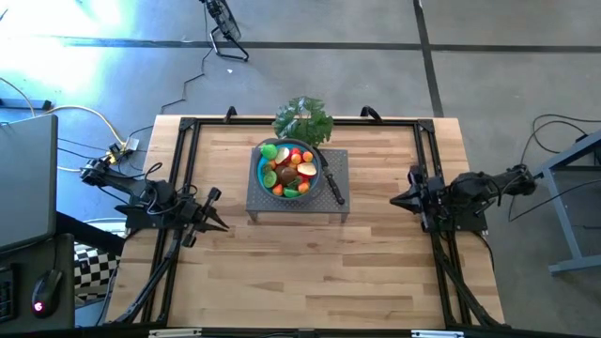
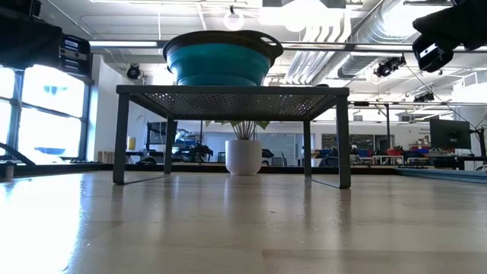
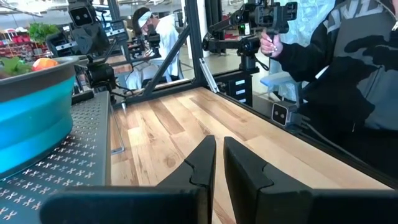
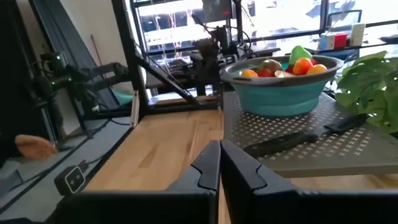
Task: Pick & Place Fruit
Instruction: Return to Home Position
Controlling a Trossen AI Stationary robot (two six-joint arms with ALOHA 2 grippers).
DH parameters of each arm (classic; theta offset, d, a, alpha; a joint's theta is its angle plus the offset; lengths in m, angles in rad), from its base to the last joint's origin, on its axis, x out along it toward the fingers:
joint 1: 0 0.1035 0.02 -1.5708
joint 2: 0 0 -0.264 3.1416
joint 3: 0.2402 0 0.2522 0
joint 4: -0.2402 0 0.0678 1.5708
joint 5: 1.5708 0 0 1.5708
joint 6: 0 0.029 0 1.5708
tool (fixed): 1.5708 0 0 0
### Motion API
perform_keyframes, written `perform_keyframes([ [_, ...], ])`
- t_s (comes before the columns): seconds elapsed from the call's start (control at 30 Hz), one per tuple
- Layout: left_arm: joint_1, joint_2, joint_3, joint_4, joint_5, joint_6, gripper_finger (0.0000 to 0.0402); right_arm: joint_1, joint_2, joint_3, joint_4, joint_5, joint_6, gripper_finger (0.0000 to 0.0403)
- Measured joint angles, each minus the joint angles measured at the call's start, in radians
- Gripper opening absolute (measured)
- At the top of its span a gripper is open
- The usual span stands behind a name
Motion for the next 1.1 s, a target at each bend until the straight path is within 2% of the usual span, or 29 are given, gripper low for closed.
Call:
perform_keyframes([
  [0.1,0.000,0.000,0.000,0.000,0.000,0.001,0.0029,0.000,0.000,-0.013,0.004,0.000,-0.001,0.0004],
  [0.37,0.000,0.000,0.000,0.001,0.000,0.001,0.0029,0.000,-0.001,-0.149,0.128,0.000,0.021,0.0004],
  [0.8,0.000,0.000,0.000,0.001,-0.002,0.001,0.0029,0.000,0.014,-0.187,0.175,-0.001,-0.078,0.0004],
  [1.1,0.000,0.000,0.000,0.002,-0.002,0.001,0.0029,0.000,0.031,-0.187,0.175,-0.001,-0.076,0.0004],
])
